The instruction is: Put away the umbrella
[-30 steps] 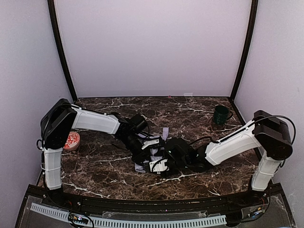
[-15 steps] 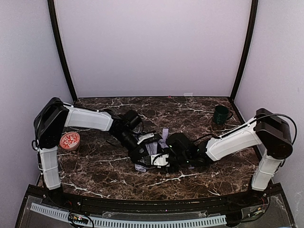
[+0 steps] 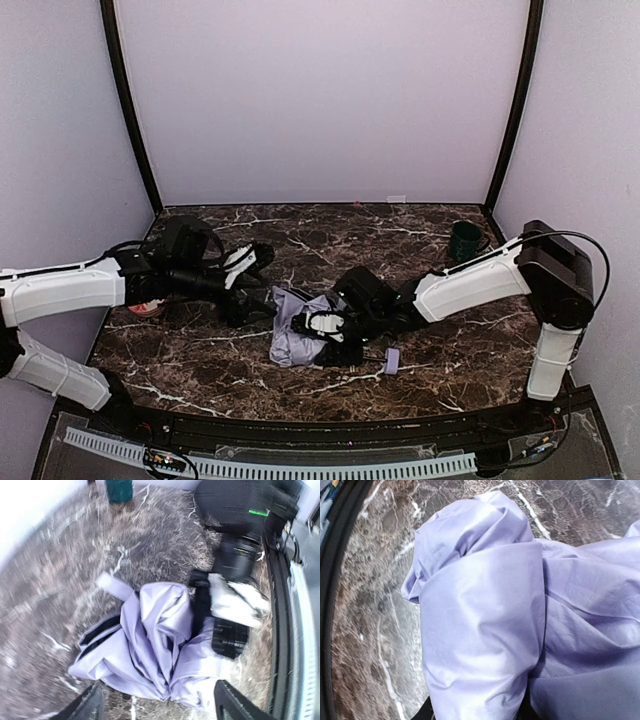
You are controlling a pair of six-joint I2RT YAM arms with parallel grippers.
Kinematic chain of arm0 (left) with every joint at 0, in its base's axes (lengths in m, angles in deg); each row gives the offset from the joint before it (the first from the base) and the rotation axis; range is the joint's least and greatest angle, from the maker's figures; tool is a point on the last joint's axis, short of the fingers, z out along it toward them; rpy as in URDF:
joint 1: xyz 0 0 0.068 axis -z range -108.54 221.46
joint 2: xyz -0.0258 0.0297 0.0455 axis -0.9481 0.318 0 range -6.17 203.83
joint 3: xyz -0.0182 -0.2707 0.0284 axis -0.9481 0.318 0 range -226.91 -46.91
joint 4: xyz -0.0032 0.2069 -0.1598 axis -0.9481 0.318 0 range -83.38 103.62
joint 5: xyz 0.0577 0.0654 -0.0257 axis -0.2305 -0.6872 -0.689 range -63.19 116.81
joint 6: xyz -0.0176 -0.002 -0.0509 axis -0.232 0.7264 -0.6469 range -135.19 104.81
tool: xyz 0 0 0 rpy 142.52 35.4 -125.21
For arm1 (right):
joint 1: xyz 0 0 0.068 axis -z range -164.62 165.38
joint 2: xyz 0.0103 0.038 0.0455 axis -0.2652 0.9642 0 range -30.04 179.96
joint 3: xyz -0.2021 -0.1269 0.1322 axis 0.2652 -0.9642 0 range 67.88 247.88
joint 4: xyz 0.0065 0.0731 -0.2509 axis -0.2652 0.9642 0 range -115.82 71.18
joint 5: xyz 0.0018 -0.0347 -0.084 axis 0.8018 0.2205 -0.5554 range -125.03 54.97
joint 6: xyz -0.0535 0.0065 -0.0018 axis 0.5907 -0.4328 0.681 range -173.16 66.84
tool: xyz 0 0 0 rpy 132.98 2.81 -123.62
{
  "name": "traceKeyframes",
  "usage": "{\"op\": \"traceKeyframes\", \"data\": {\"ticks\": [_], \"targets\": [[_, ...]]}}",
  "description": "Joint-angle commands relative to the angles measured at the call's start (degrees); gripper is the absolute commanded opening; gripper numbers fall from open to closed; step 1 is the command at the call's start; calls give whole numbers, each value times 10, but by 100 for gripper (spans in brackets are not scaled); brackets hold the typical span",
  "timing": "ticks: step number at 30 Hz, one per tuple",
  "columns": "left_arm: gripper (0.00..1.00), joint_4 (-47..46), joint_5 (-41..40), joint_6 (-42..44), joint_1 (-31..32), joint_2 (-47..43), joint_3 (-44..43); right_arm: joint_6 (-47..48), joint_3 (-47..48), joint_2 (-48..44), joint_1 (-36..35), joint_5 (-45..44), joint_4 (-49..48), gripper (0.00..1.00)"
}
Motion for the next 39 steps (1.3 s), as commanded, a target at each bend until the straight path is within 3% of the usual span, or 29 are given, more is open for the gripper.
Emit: {"op": "traceKeyframes", "data": {"ticks": [1,3,6,9,12,16,21,23,26,29,36,39], "targets": [[72,-73,-117,126,91,-78,94,-101,20,82,20,117,193,10],[72,-79,-149,189,138,-87,124,-116,30,100,28,141,213,11],[73,-103,-193,218,176,-69,145,-129,41,124,37,169,235,11],[83,-139,-228,262,209,-29,148,-134,55,142,41,195,252,11],[91,-173,-274,303,225,30,135,-124,63,152,43,223,264,11],[91,-155,-297,313,230,108,99,-120,79,165,53,234,276,12],[79,-76,-273,274,241,141,81,-152,81,162,85,251,249,12],[66,-67,-250,261,243,147,79,-157,85,161,88,254,245,15],[46,-66,-243,245,243,160,77,-160,108,156,92,255,241,23],[33,-38,-226,231,243,177,62,-184,102,125,107,251,217,36],[23,59,-184,207,243,253,19,-249,34,0,152,256,93,59],[22,100,-157,194,239,284,-8,-249,6,-52,164,242,71,63]]}}
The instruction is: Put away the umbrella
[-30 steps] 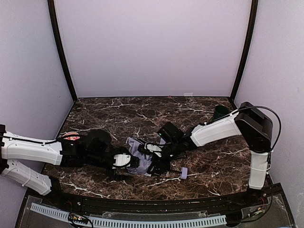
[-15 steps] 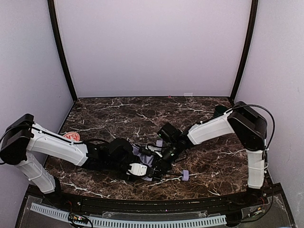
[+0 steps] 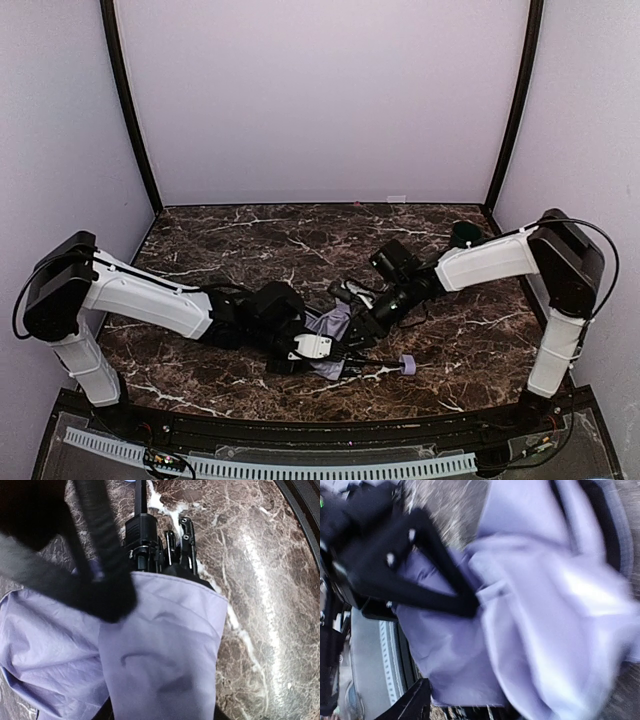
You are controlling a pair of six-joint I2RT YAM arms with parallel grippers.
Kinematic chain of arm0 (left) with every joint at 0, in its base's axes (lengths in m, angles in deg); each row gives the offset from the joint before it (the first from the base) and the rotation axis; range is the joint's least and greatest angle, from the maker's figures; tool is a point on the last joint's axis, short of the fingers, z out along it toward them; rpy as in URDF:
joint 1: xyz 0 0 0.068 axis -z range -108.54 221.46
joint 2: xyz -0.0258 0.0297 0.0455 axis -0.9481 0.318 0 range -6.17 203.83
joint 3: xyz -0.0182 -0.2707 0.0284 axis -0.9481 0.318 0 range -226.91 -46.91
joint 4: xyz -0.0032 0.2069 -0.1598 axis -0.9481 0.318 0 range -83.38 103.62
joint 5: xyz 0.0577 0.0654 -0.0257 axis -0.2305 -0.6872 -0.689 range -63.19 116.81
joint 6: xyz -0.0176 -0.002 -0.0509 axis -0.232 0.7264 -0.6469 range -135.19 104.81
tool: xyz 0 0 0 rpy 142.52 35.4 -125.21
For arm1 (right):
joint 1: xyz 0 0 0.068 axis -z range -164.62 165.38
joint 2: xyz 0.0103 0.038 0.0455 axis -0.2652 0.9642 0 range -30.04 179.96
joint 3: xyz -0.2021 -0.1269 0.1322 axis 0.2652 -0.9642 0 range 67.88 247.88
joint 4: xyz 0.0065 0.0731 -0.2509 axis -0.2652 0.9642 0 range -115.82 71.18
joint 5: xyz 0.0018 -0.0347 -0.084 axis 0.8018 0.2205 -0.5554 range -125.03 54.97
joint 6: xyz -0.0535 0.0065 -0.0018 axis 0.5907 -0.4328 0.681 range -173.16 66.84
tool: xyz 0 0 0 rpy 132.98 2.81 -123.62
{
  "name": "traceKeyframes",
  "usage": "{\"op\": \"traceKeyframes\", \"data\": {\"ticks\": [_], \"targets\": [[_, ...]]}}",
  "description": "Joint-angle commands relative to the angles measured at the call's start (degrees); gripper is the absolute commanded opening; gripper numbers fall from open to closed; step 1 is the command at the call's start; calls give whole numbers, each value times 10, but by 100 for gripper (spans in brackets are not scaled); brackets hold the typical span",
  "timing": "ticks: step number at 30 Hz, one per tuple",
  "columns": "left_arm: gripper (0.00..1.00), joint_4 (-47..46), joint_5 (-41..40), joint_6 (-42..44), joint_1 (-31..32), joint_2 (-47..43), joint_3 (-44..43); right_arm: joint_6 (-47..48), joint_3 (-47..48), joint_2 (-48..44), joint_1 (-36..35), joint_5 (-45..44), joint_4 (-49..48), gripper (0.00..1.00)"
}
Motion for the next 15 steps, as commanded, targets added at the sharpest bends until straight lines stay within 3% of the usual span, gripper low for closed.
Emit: {"op": "traceKeyframes", "data": {"ticks": [1,5,10,15], "targets": [[22,184,83,-31,1,71,-6,-30,-36,-82,29,-67,-56,63],[21,242,158,-66,-29,116,-61,-16,-88,-174,34,-144,-76,63],[19,327,221,-100,-66,193,-130,14,-214,-331,20,-255,-200,61],[18,357,252,-112,-82,227,-160,139,-323,-454,-84,-356,-293,62]]}}
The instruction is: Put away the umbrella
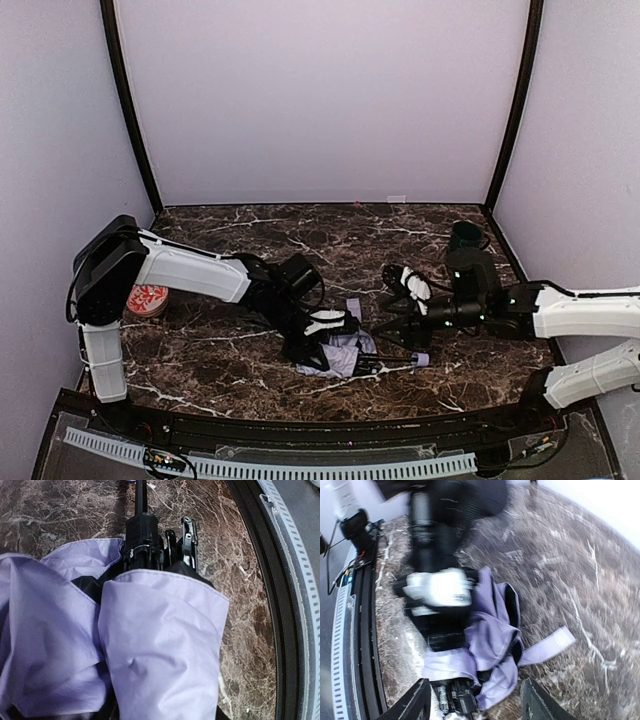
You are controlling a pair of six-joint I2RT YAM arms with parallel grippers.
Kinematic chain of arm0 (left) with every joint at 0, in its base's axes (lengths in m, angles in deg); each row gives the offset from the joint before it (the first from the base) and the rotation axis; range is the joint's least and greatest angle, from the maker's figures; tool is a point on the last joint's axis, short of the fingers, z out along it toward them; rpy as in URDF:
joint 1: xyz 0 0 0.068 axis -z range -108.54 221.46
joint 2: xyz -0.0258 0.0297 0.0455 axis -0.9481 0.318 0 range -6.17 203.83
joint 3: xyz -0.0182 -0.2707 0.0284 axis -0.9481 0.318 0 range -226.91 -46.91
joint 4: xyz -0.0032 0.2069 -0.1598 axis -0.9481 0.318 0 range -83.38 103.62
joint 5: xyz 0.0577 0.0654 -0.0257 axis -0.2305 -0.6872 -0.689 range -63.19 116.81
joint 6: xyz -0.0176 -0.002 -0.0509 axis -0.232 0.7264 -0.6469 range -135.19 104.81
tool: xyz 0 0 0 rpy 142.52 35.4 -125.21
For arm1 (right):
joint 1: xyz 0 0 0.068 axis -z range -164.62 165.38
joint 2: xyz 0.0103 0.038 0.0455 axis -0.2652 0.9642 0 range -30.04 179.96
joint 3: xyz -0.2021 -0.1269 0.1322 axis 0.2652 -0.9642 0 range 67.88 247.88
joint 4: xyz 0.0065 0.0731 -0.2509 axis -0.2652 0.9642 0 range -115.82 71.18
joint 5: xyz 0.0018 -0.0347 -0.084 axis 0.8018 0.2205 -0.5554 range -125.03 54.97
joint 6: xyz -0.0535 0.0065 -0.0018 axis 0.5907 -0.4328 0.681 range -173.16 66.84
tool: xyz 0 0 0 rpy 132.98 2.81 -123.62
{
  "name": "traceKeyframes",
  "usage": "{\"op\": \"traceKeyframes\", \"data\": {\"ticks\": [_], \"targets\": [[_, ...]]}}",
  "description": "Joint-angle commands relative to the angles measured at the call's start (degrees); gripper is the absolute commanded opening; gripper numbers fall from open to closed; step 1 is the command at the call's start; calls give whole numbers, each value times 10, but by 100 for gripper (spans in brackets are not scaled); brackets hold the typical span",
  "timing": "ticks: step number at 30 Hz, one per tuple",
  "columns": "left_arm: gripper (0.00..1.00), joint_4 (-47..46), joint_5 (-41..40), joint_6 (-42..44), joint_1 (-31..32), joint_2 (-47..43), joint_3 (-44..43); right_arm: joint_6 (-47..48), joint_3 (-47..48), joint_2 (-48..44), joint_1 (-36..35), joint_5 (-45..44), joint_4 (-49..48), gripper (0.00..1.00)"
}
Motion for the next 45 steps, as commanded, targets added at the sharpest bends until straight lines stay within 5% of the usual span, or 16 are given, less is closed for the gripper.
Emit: {"op": "traceKeyframes", "data": {"ticks": [1,8,20,22,27,34,41,45], "targets": [[18,173,5,-33,-3,80,30,120,-72,-57,-93,-126,-126,63],[18,198,21,-31,-12,101,6,272,-33,69,-208,-238,-129,66],[17,217,35,-31,-23,129,-15,327,46,271,-221,-274,-64,73],[17,216,39,-32,-26,131,-14,336,45,288,-220,-274,-52,66],[22,227,46,-25,-28,128,-24,304,59,294,-220,-259,-29,30],[98,-85,-60,-150,-72,-55,70,213,44,294,-203,-179,-6,8],[99,-330,-152,-133,-72,-323,279,163,75,308,-170,-85,42,3],[81,-371,-152,-103,-56,-427,367,128,99,324,-140,-3,79,2]]}}
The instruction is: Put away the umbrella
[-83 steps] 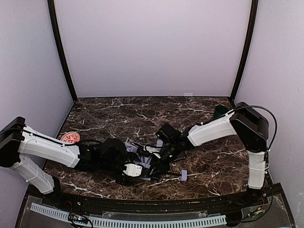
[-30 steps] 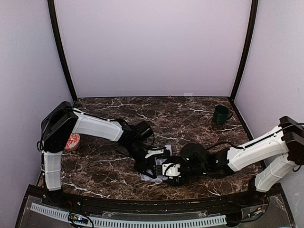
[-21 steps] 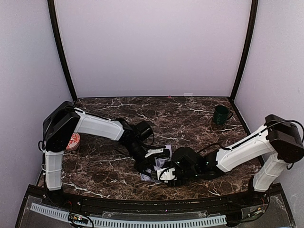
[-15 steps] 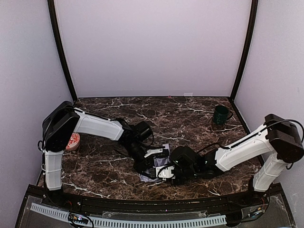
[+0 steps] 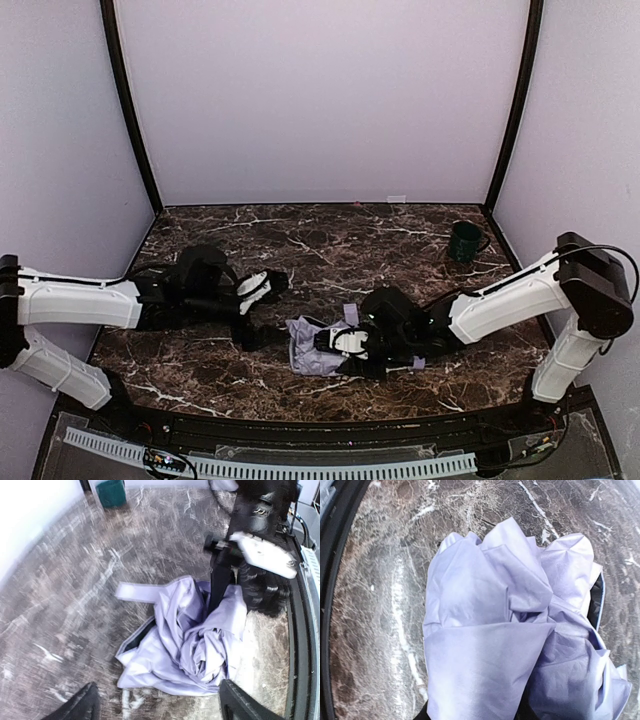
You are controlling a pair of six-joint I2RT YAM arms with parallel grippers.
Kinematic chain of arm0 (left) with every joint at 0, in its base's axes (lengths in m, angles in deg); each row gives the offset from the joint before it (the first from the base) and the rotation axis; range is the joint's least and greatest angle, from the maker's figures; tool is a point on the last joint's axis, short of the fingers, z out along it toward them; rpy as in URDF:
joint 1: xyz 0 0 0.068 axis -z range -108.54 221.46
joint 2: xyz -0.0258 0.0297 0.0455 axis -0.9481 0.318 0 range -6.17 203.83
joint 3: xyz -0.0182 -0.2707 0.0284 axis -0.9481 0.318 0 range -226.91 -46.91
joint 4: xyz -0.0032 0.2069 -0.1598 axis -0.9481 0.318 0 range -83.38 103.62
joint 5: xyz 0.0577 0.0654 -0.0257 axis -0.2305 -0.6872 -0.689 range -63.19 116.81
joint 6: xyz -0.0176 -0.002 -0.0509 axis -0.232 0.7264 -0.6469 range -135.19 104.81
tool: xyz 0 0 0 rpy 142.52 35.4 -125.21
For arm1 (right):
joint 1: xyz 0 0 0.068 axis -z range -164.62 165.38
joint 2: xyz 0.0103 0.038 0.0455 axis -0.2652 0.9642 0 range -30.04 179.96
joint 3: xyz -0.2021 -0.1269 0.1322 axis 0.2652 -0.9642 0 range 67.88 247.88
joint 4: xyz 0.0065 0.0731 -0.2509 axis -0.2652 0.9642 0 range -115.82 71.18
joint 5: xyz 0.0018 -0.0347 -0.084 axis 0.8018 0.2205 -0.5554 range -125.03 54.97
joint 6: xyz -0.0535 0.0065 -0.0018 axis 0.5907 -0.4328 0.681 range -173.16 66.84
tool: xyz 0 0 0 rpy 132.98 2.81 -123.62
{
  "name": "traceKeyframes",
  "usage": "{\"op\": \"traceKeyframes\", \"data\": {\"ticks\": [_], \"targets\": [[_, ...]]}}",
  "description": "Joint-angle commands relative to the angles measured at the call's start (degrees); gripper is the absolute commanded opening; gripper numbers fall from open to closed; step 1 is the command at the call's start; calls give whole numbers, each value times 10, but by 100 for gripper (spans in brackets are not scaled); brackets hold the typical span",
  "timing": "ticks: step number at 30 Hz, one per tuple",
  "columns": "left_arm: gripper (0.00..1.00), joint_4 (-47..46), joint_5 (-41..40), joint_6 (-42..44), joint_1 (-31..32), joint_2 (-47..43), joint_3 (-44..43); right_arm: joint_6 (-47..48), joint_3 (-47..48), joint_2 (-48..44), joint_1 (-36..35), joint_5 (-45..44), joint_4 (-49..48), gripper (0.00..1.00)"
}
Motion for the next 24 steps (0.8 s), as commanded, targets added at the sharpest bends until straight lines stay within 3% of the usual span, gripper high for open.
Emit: {"op": "traceKeyframes", "data": {"ticks": [1,4,7,10,12,14,17,18,21,24], "targets": [[75,-104,-54,49,34,-90,78,-71,16,46,29,152,123,2],[67,-96,-141,153,110,-89,98,-87,60,90,58,234,175,2],[80,-76,-198,214,145,-36,80,-114,102,137,80,270,224,2],[85,-57,-241,241,156,30,46,-132,134,170,91,285,267,4],[81,-28,-274,204,158,43,18,-138,139,176,92,272,271,4],[72,18,-250,149,152,12,-3,-150,128,165,91,242,246,2],[70,54,-58,47,94,-70,3,-142,105,131,80,177,200,2],[70,45,-29,9,71,-91,7,-135,97,120,72,159,183,2],[71,29,4,-109,-14,-106,12,-94,71,91,41,61,140,3],[83,87,-4,-168,-48,-42,-14,-46,54,71,14,-8,110,5]]}}
